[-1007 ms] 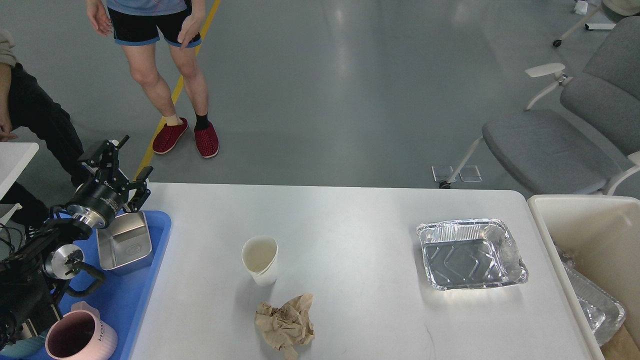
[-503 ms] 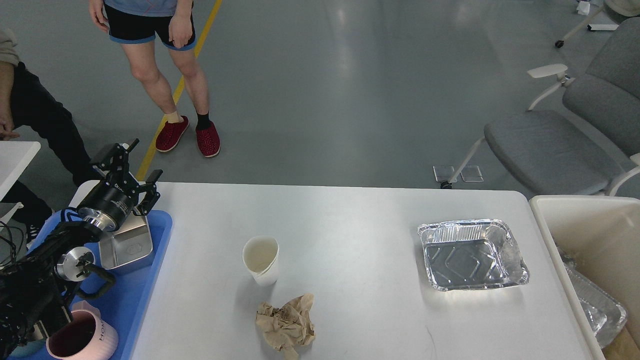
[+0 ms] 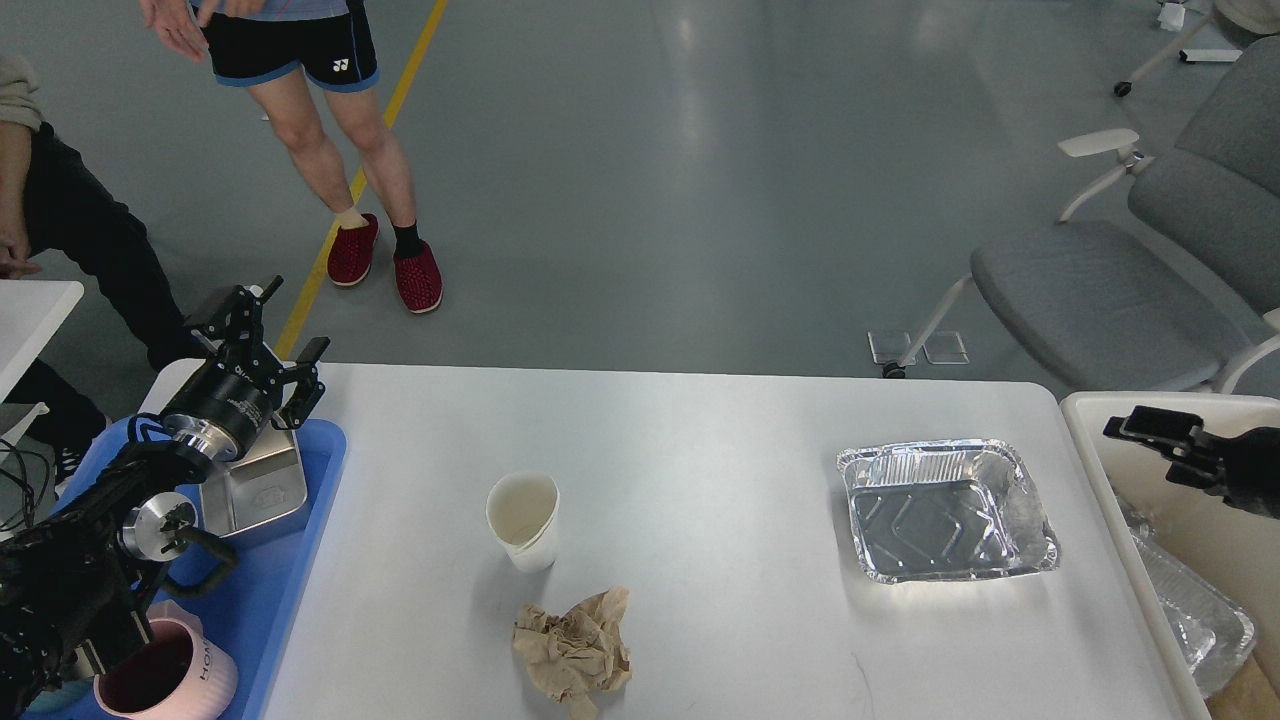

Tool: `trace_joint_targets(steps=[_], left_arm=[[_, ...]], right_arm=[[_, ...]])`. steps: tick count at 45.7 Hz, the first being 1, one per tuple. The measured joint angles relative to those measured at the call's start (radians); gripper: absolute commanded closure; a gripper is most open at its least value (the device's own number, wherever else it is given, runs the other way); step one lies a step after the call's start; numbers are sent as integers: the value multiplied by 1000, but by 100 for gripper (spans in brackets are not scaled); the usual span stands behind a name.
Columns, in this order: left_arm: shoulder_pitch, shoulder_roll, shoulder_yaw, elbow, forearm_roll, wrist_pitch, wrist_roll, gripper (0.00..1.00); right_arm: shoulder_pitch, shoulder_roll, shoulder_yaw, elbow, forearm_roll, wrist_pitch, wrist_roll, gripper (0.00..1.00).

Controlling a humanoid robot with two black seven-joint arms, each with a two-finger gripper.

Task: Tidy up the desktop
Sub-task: 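Reach the right gripper to the foil tray edge and grasp it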

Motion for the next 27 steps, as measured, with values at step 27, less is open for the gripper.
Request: trace_joint_targets(steps=[27], left_arm=[[-1, -24, -1, 0, 0, 5, -15, 12]], right_arm=[[-25, 251, -167, -158, -160, -244, 18, 0]])
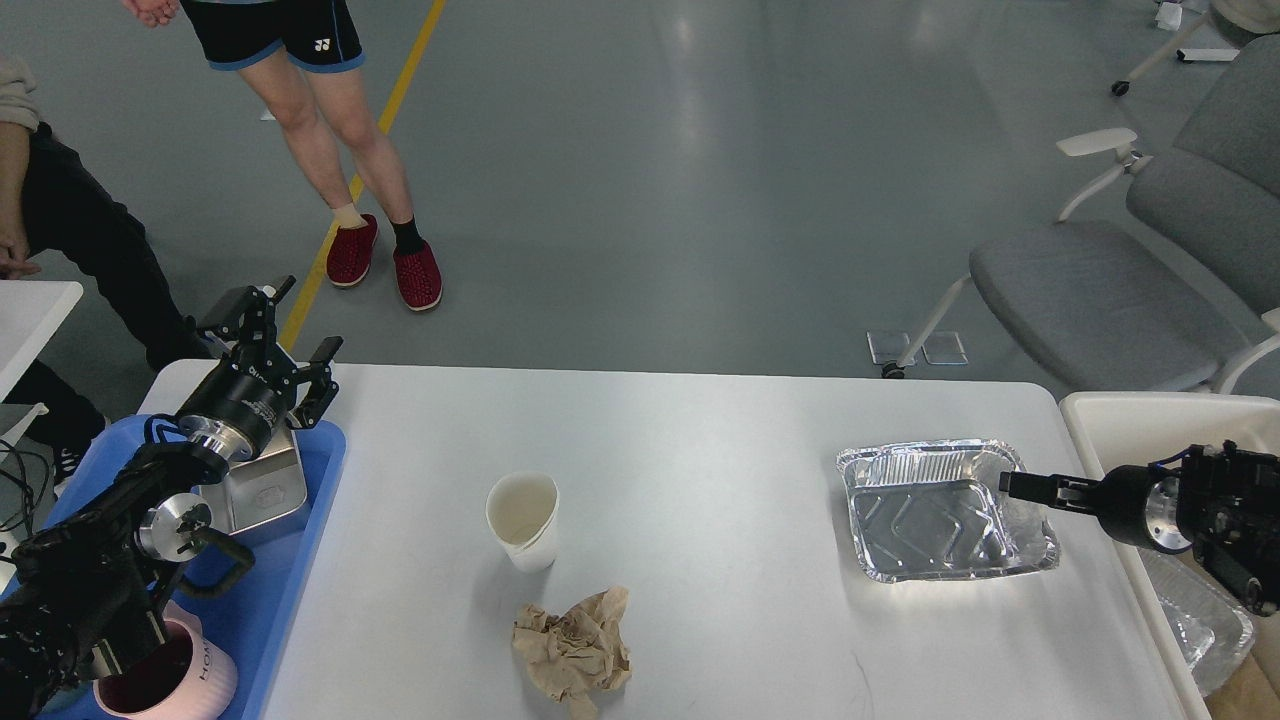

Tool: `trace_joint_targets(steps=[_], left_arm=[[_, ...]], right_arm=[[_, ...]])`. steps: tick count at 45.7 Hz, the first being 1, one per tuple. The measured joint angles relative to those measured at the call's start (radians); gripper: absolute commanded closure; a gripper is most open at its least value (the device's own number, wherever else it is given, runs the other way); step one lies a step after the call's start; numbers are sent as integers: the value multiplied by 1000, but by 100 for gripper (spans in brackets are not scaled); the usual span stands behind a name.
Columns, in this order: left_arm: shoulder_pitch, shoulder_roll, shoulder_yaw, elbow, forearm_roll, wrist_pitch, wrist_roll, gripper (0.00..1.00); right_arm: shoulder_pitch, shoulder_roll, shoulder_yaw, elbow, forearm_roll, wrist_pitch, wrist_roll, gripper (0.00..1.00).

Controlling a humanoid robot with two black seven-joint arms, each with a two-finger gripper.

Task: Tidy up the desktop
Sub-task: 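Reach the right gripper to the foil tray edge and grasp it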

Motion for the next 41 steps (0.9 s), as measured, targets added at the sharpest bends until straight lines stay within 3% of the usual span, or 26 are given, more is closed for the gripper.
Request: trace_joint_targets(steps=[26, 30, 41], left_arm=[[4, -3, 0, 0, -1, 7, -2, 12], [4, -5, 0, 0, -1, 8, -2, 12], [4, -5, 0, 0, -2, 8, -2, 12]], right_arm=[[-15, 112, -41, -116, 0, -16, 5, 3], [-23, 127, -46, -143, 1, -17, 5, 13], [-35, 133, -88, -154, 3, -28, 11, 66]])
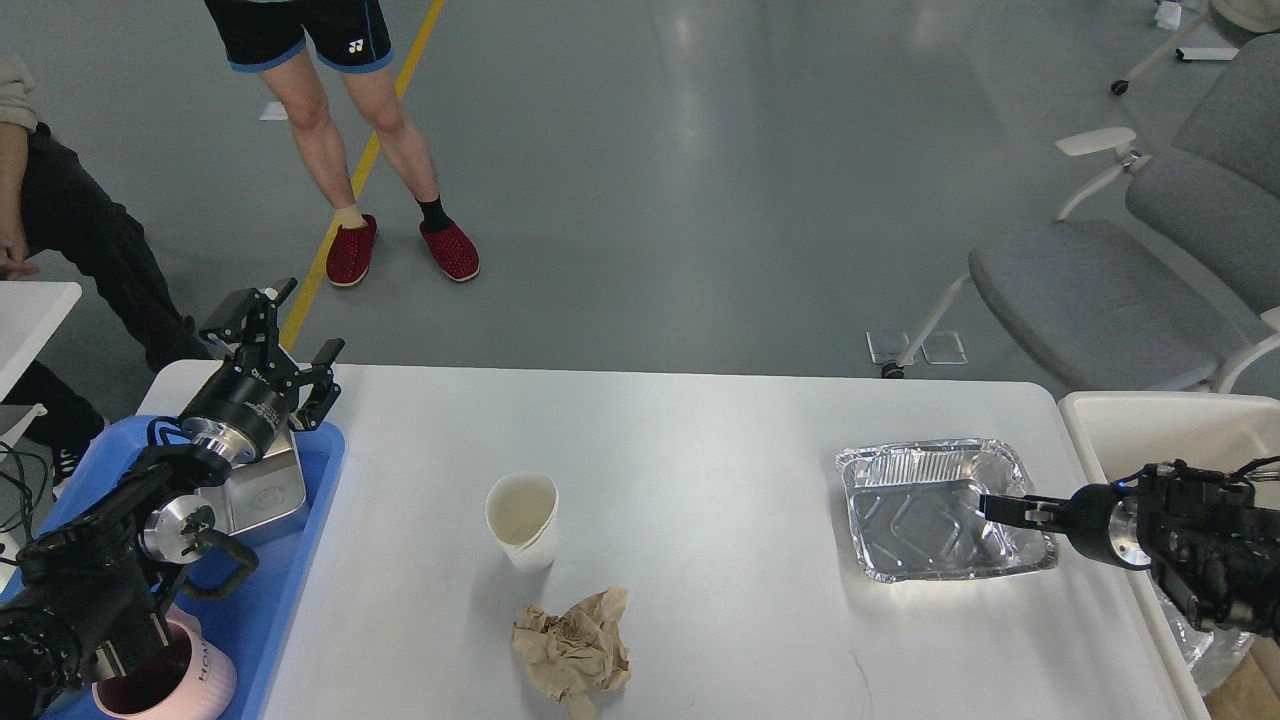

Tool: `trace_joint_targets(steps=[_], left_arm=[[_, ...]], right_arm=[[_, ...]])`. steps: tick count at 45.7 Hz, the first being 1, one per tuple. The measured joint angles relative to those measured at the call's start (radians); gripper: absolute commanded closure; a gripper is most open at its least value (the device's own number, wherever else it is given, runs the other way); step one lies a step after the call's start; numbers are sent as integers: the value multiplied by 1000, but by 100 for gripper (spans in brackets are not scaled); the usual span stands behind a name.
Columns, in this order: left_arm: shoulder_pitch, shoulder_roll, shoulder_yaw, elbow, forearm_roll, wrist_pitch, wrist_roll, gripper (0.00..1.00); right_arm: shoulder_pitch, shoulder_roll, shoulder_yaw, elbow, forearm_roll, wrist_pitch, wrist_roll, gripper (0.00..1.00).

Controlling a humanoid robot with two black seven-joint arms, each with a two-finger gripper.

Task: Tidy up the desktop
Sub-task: 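Reach the right gripper to the foil tray edge and grasp it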

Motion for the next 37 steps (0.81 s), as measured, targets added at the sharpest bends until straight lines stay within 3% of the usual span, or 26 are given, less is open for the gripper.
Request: trace_joint_targets(steps=[6, 37], left_arm=[[0, -1, 0, 0, 0, 2, 0, 12], [1, -16, 2, -1, 2, 23, 0, 12]], right_arm=[[-6, 0, -16, 0, 2, 2, 20, 100], [-17, -9, -2, 9, 19, 72, 35, 100]])
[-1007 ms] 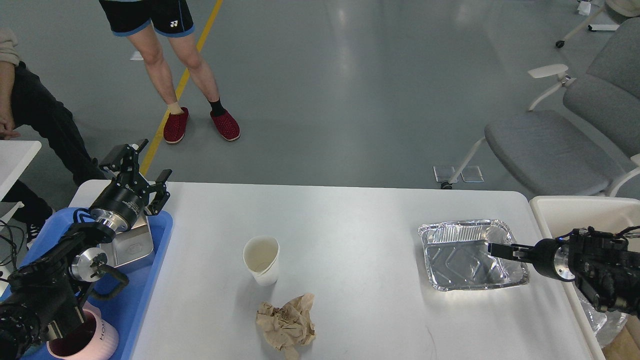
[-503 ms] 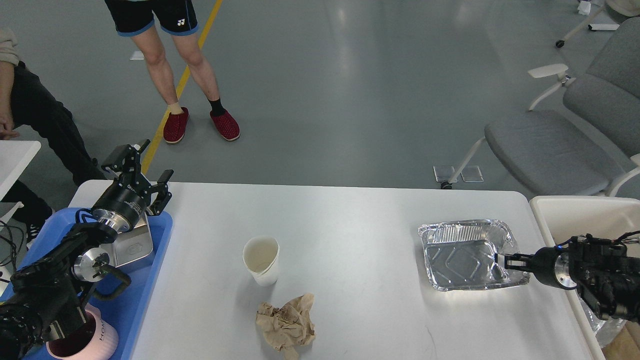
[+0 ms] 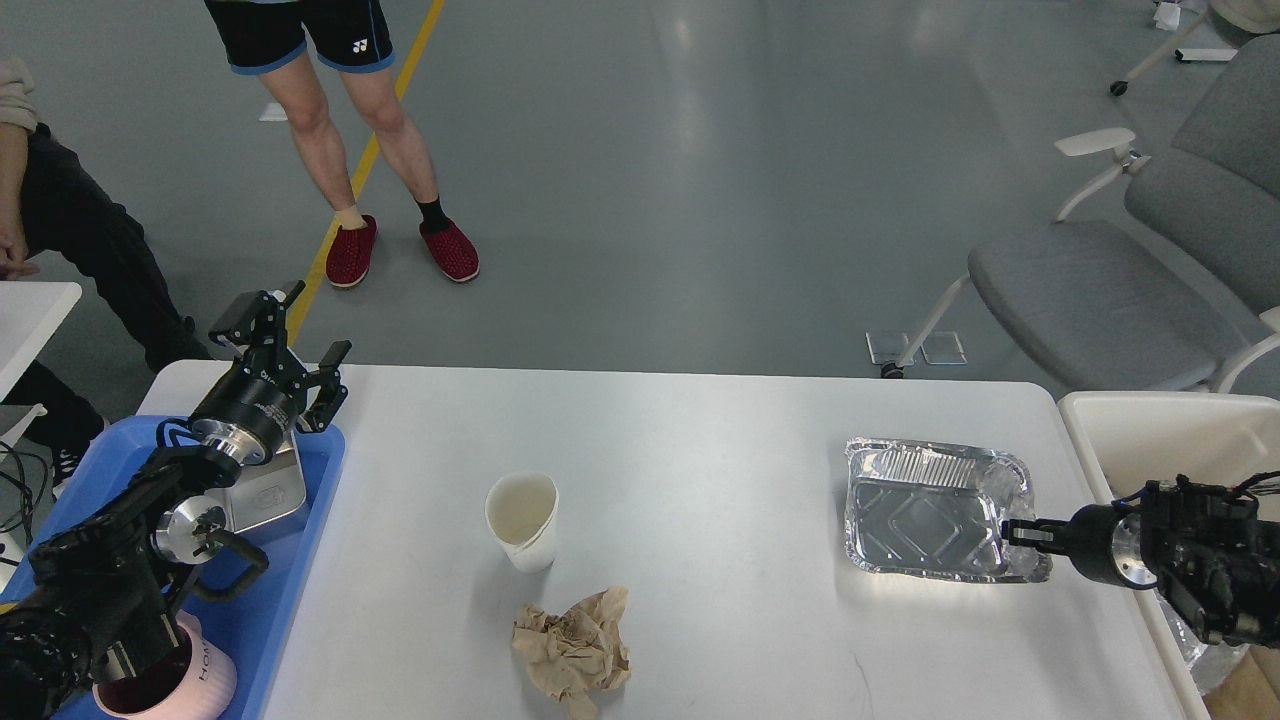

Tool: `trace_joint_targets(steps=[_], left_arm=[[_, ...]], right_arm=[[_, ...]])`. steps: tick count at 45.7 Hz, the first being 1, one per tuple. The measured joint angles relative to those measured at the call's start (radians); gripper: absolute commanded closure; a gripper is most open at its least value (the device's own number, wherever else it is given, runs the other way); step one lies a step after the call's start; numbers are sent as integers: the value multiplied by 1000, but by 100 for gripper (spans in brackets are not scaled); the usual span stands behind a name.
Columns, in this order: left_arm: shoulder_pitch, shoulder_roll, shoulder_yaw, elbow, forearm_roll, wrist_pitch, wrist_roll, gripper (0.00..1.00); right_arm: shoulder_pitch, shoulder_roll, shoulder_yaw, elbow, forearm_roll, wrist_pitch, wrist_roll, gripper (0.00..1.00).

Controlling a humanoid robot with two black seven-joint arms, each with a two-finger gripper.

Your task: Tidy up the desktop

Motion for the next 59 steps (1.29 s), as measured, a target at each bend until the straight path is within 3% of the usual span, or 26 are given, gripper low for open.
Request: trace_joint_targets(steps=[25, 50, 59], left_arm=[[-1, -5, 0, -3, 2, 3, -1, 12], [-10, -7, 11, -4, 6, 17, -1, 12], [-14, -14, 20, -3, 6, 31, -1, 12]], right_arm=[[147, -26, 8, 25, 48, 100, 11, 100], [446, 152, -31, 50, 43, 261, 6, 100], [480, 245, -39, -10, 42, 281, -21, 100]])
